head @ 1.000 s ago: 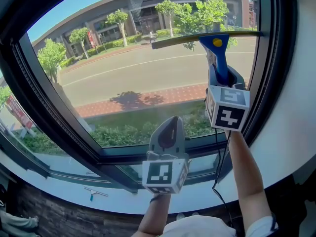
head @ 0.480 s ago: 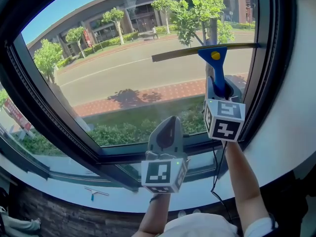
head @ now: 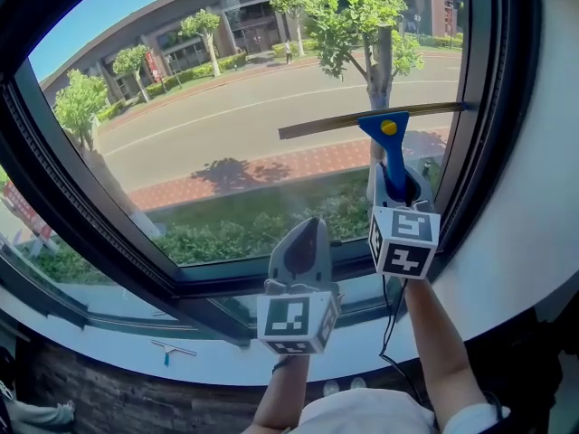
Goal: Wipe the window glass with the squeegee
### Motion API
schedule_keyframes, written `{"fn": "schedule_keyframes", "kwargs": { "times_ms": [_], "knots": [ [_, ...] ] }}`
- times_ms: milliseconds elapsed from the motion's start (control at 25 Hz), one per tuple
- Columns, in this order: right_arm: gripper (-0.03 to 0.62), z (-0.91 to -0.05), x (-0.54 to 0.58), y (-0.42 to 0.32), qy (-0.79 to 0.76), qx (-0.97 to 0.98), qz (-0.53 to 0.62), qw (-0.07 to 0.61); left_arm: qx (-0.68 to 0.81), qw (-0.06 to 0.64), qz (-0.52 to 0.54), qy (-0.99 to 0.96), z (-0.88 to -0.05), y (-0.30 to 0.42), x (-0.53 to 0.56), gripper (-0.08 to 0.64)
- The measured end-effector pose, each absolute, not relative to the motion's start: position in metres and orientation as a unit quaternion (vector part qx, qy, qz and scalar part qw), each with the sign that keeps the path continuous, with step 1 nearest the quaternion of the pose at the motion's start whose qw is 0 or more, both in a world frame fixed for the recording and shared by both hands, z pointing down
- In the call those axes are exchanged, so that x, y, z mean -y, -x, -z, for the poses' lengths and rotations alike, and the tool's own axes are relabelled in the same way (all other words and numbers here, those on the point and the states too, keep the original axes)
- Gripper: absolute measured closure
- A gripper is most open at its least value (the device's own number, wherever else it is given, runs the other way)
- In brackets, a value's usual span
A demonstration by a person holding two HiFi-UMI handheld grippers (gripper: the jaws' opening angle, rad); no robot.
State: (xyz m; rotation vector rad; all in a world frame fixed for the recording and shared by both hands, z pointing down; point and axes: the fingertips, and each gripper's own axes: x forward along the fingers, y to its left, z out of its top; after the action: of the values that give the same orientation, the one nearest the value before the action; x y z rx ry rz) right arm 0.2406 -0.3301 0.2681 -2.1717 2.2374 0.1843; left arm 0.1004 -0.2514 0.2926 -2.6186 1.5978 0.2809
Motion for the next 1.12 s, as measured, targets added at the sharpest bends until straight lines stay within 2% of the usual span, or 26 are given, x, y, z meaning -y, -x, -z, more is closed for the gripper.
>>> {"fn": "schedule_keyframes", "kwargs": {
  "times_ms": [1120],
  "knots": [
    [0.483, -0.381, 0.316, -0.240, 0.696, -0.715, 0.018, -0.058, -0.528, -0.005, -0.052, 0.848, -0.340, -0.098, 0.249, 0.566]
  ]
}}
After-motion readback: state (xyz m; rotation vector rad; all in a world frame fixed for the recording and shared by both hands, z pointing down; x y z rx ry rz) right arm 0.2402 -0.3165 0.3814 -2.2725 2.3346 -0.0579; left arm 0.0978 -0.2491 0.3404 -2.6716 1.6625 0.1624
